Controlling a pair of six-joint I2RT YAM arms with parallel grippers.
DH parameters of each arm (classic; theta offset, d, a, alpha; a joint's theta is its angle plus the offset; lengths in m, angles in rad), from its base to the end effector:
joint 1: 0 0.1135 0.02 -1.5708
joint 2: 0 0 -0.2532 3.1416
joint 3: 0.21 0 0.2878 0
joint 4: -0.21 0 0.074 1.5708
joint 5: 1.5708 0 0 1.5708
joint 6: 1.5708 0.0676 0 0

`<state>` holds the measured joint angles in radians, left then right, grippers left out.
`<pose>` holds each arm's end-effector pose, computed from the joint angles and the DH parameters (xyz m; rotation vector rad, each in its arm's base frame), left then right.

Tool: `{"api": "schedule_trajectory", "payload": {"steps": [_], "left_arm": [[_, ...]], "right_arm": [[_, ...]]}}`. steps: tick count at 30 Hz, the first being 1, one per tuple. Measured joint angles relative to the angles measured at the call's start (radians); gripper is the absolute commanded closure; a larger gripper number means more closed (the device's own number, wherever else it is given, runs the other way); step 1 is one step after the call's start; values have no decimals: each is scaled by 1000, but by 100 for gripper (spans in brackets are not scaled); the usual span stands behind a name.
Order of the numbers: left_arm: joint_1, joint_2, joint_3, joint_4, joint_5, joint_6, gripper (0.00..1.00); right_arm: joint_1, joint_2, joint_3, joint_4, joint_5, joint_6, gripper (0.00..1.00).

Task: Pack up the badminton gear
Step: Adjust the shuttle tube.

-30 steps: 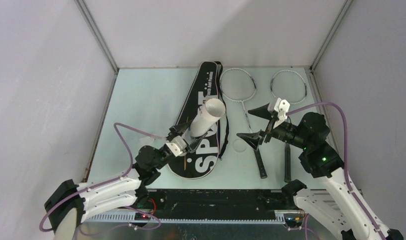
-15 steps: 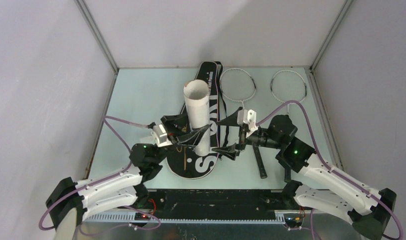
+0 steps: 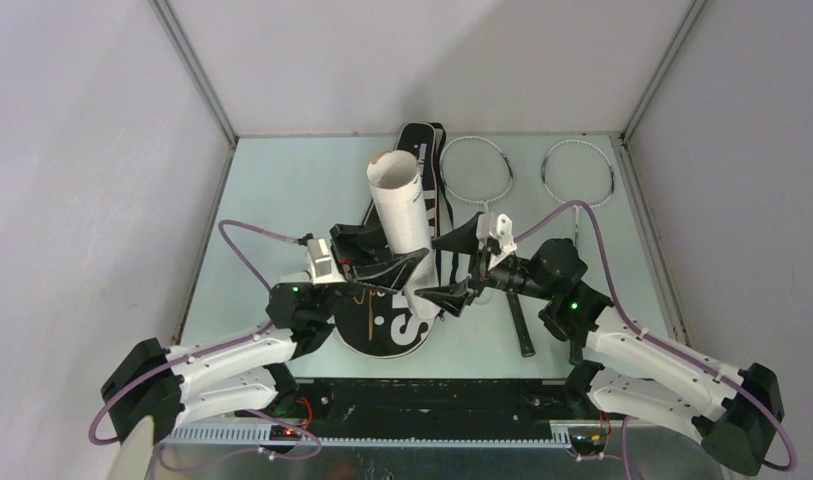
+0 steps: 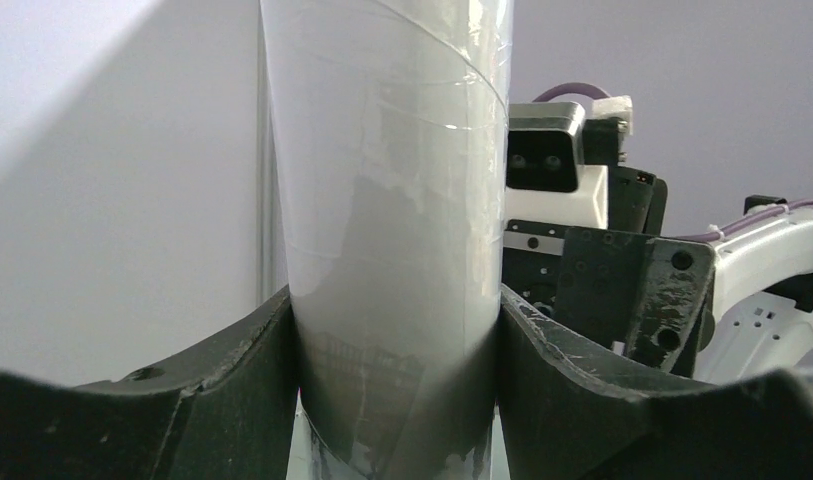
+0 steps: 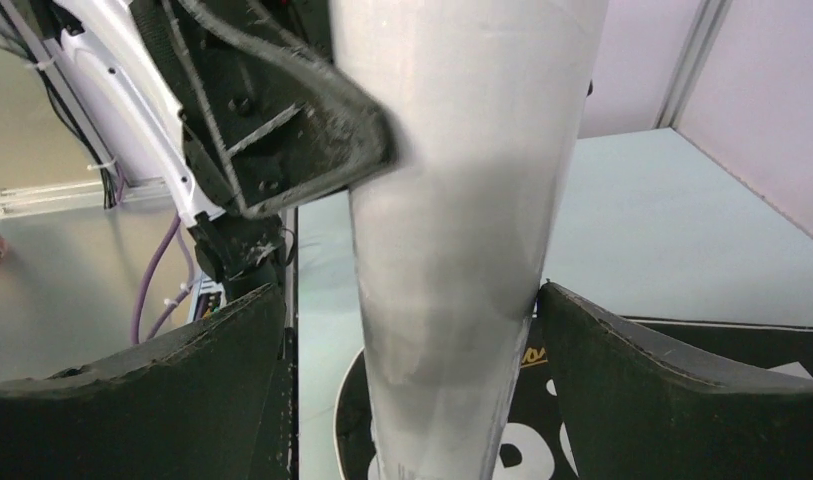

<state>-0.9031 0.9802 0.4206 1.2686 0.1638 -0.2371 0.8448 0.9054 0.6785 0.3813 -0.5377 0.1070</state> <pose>0.1500 -0.2080 0.3168 0.4519 0.8085 -1.1335 0.1613 0.2338 0.3281 -0.9717 1.2013 1.1471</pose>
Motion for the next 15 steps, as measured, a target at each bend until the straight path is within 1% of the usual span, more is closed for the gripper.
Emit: {"api": "schedule_trajectory", "payload": {"steps": [1, 2, 3, 4, 7, 9, 14, 15], "left_arm": [[-4, 14, 2, 10, 0, -1, 48], [-7, 25, 2, 20, -1, -3, 53], [-11, 39, 2, 31, -2, -7, 56], [-16, 52, 3, 40, -3, -10, 57], [-33, 86, 4, 56, -9, -17, 57], [-38, 93, 4, 65, -17, -18, 50], [-47, 96, 6, 85, -16, -27, 50], [-51, 100, 13, 86, -10, -31, 50]], "right_arm": [[0, 13, 0, 19, 0, 12, 1], [1, 28, -1, 38, 4, 24, 1], [1, 42, -1, 56, 7, 39, 2], [2, 54, -1, 74, 10, 50, 3], [3, 74, -1, 108, 22, 74, 6], [4, 76, -3, 113, 28, 77, 6], [15, 77, -3, 105, 63, 37, 9], [16, 77, -3, 100, 75, 29, 12]]}}
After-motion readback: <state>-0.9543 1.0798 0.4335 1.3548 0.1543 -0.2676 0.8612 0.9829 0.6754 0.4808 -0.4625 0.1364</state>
